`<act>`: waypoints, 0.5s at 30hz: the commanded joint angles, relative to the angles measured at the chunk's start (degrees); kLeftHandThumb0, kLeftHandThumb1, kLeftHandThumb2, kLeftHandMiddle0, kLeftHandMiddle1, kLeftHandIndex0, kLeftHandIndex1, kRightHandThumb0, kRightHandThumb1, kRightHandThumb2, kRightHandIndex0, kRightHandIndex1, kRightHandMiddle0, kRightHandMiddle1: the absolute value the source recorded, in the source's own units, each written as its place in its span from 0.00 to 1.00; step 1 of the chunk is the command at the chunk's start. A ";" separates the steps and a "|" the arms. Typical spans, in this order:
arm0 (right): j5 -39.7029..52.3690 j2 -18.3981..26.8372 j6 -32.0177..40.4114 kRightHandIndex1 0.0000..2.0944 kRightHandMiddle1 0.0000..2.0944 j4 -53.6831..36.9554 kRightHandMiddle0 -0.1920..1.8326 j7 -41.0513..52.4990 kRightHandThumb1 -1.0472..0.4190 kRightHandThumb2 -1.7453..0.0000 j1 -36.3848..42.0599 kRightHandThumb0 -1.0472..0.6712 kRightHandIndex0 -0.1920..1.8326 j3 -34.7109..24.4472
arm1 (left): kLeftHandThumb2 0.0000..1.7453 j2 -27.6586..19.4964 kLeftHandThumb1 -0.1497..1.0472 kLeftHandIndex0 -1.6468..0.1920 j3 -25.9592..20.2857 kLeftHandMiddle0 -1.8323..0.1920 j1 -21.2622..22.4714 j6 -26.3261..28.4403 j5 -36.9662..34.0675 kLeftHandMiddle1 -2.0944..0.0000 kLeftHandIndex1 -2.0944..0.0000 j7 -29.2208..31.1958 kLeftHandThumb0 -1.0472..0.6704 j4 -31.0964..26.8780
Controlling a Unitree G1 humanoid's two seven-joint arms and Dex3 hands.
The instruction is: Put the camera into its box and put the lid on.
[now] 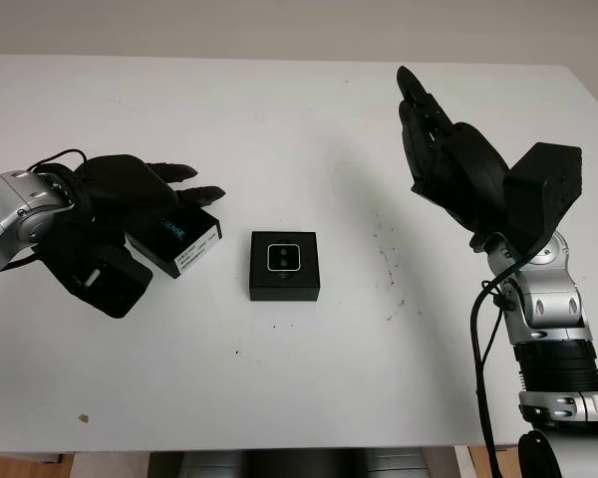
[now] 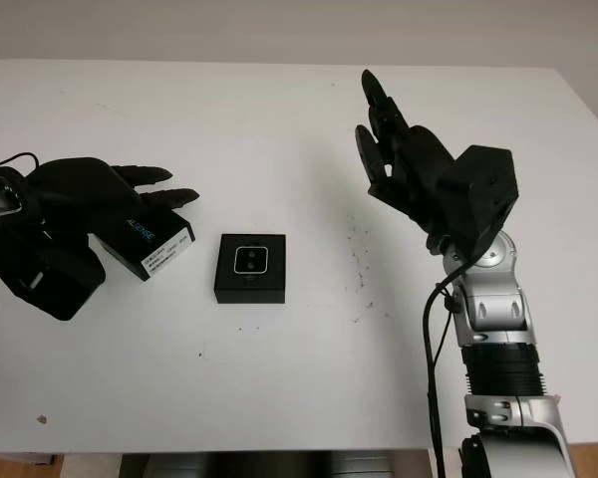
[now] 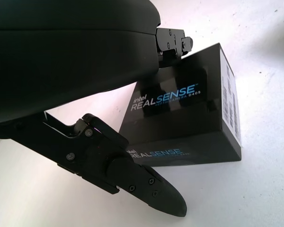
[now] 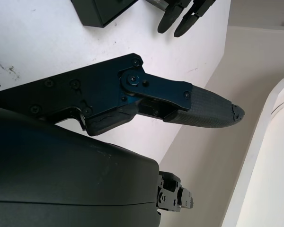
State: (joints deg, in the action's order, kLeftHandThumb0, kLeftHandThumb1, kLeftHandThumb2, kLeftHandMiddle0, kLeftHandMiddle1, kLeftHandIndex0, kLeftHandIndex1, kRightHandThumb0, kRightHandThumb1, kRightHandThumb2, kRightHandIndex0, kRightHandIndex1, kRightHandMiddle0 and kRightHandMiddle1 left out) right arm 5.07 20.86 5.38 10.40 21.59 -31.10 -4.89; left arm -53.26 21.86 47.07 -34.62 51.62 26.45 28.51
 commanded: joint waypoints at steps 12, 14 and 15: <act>-0.67 -0.07 0.71 0.01 0.02 -2.99 0.00 -1.02 0.00 0.60 1.63 0.16 0.00 0.48 | 0.04 2.80 0.81 0.79 0.15 0.77 2.73 -2.21 -3.74 0.93 0.92 -2.70 0.39 5.18; -0.99 -0.09 0.28 0.01 0.02 -3.08 0.01 -1.24 0.00 0.60 1.72 0.16 0.00 0.56 | 0.04 2.86 0.82 0.76 0.19 0.75 2.83 -2.53 -4.40 0.93 0.91 -2.96 0.42 5.68; -1.22 0.02 -0.09 0.01 0.02 -3.21 0.01 -1.21 0.00 0.60 1.82 0.16 0.00 0.67 | 0.04 2.84 0.83 0.76 0.33 0.75 2.86 -2.71 -4.34 0.93 0.91 -3.39 0.42 5.90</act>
State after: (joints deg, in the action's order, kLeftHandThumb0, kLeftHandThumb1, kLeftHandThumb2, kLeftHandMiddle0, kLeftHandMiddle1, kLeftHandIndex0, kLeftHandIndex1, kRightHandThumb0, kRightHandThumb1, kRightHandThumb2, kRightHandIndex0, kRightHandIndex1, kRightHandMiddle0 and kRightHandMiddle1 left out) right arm 4.05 20.83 5.96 8.31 20.54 -29.75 -4.62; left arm -51.11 22.08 48.86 -37.06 47.76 23.80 33.82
